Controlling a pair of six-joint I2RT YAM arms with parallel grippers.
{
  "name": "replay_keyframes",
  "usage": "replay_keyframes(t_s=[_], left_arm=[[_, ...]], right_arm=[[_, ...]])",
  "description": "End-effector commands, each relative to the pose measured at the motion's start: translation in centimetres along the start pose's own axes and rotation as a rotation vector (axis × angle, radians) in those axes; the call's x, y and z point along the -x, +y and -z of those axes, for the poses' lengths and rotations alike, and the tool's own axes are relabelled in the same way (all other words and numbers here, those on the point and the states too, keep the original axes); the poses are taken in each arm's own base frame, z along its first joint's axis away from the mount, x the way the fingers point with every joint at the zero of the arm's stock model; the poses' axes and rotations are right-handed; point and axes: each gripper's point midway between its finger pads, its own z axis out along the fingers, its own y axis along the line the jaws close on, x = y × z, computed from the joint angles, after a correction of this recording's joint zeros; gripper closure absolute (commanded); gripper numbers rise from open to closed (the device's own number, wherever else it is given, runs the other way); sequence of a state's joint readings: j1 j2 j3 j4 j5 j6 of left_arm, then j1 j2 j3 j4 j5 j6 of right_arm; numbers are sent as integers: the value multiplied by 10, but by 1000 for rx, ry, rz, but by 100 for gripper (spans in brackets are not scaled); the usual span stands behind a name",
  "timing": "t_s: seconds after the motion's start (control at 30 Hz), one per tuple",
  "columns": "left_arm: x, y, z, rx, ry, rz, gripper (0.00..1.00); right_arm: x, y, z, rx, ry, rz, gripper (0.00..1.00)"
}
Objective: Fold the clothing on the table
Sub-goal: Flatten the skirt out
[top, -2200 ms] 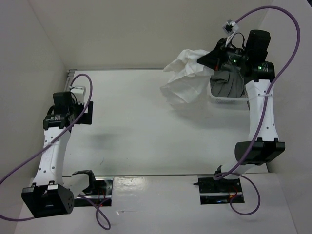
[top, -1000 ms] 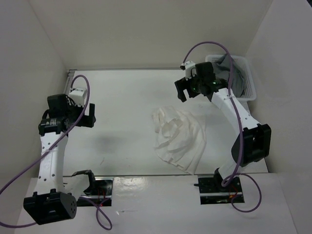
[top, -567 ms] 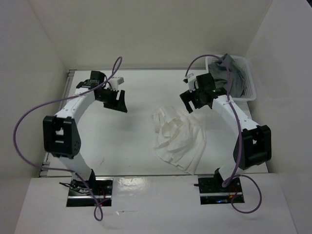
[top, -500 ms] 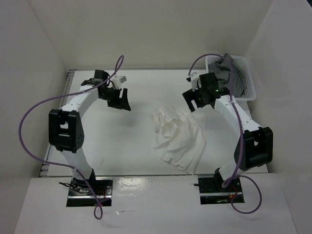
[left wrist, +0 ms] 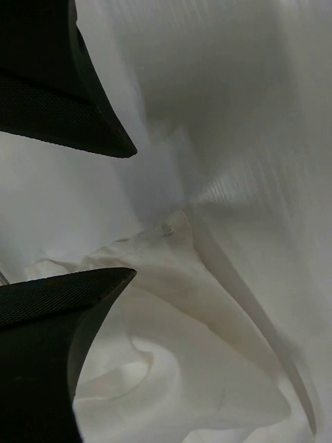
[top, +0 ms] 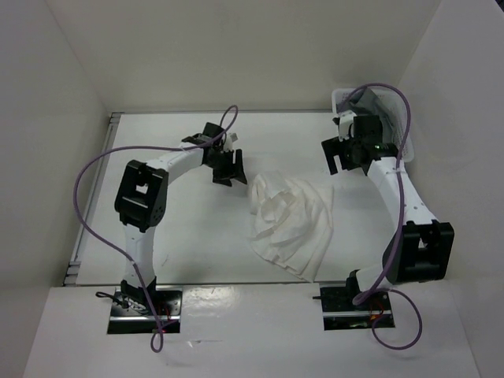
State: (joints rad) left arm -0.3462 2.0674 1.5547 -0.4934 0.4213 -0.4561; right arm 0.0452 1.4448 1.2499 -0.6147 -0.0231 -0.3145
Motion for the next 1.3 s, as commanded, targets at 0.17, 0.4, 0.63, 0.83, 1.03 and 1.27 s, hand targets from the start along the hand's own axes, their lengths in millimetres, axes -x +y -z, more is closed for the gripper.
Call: replay_keyframes(t_s=[0.17,0.4,0.63,0.83,1.03,1.27], left_arm=[[-15,10,-43,137,31,82,31],[-13,10,-55,160,19,82,49],[-49,-4,-63,130,97,79,71],[-63,-11,-62,87,130,78,85],[-30,-15,-48,106,57,-11,100],[41,31,-21,190,-46,-80,100]], right_arm=[[2,-10,28,-21,-73,-48,2],[-1,-13,30,-18,-75,-71,2],[1,-14,32,-18,-76,-71,2],[-1,-13,33,-18,-76,-71,2],[-8,-11,31,-16,-68,-72,2],[-6,-3,16,29,-81,-100,6]])
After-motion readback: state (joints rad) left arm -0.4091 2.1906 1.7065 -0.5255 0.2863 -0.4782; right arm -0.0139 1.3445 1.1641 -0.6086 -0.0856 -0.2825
